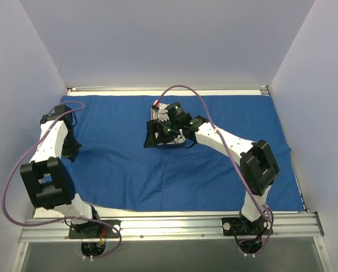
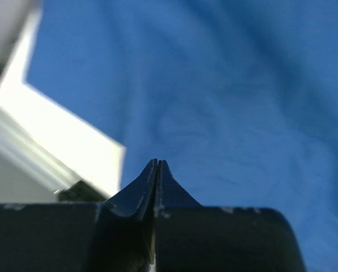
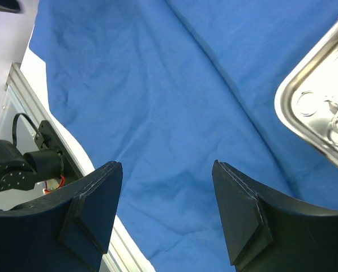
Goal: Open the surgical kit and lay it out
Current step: Smooth out the surgical kit at the center of the board.
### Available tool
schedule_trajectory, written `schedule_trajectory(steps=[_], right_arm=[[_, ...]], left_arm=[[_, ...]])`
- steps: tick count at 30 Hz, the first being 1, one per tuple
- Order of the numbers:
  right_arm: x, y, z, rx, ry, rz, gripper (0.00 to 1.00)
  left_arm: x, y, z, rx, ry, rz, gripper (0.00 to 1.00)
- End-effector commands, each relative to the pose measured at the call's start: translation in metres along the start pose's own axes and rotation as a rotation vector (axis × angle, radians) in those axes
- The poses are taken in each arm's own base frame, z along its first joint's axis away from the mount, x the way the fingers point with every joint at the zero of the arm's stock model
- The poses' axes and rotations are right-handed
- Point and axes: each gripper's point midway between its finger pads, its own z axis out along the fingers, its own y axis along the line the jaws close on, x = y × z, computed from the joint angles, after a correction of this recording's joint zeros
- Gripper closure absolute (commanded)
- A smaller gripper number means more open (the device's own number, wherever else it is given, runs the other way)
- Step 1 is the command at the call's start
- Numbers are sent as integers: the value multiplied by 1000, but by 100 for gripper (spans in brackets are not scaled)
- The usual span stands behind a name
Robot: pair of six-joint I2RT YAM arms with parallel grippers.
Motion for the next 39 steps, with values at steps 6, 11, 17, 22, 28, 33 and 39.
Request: schedule_trajectory(steps=[6,11,17,22,28,33,39], right_arm=[[-25,-23,-13,84,-12,21,35],[-38,-25,-19,102,-37,21,35],[-40,-24,-25,99,-56,16,35],[-41,-23,-28,93,-61,11,35],[-38,-29,-30,99,-54,11,35],[-38,-33,-32,107,-48,6,35],[-37,-35,-36,100,-50,-2,34]], left_arm=[[-7,-112,36,226,37,136,98],[37,-105,79,90,201,74,98],[76,-42,105,-183,298,16,98],[86,-4,104,-194,365,-44,98],[42,-45,69,-10,244,12,98],[27,-66,22,-51,136,102,98],[10,-73,-25,166,6,38,98]])
